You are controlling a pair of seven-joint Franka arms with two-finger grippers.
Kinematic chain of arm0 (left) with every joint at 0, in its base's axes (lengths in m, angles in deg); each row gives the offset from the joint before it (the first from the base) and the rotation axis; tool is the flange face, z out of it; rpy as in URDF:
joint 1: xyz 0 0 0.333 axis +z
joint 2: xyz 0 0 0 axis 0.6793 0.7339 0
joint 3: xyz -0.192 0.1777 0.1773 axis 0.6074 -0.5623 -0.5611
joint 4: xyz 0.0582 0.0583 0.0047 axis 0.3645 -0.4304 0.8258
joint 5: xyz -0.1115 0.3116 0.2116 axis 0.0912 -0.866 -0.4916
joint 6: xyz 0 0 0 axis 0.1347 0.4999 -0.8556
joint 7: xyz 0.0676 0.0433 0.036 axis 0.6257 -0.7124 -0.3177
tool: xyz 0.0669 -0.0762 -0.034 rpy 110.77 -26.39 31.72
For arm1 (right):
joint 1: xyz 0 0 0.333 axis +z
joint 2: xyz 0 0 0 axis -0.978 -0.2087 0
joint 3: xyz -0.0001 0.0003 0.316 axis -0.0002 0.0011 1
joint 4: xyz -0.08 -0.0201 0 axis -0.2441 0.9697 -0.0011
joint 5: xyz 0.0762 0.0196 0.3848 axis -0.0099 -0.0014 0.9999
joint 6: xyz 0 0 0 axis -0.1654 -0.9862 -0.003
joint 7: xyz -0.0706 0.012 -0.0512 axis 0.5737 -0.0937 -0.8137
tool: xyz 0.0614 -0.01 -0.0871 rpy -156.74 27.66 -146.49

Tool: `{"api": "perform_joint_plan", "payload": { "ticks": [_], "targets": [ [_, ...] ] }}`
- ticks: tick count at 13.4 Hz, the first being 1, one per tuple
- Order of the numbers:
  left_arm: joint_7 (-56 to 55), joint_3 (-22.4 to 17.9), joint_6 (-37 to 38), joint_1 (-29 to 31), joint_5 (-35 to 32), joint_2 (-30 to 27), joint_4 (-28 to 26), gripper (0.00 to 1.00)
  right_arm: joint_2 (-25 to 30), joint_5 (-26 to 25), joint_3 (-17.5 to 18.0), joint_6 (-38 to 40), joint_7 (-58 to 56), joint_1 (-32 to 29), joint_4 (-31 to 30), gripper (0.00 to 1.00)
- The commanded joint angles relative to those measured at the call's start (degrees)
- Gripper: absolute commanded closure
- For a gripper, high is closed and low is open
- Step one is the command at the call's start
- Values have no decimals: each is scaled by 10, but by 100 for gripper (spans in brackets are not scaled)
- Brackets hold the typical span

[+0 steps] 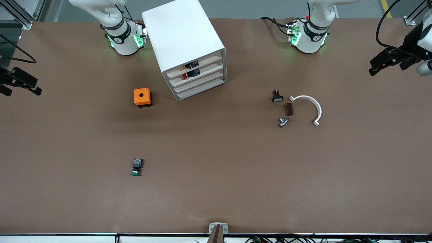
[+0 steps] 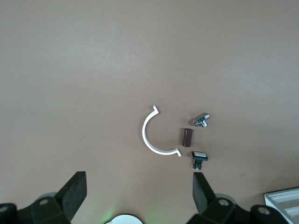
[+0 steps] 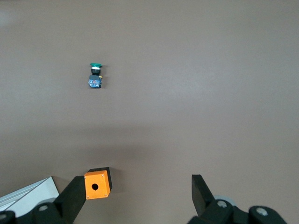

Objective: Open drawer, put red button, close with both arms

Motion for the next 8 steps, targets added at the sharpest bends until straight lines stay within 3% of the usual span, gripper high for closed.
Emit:
{"api": "perform_joint_plan", "payload": {
  "ticks": [1, 8],
  "targets": [
    [29, 10, 5, 8, -7, -3, 0, 0, -5, -10, 8, 13, -1, -7, 12, 0],
    [48, 19, 38, 7, -2, 1, 0, 0, -5, -39, 7, 35, 18, -2, 11, 0]
  ]
}}
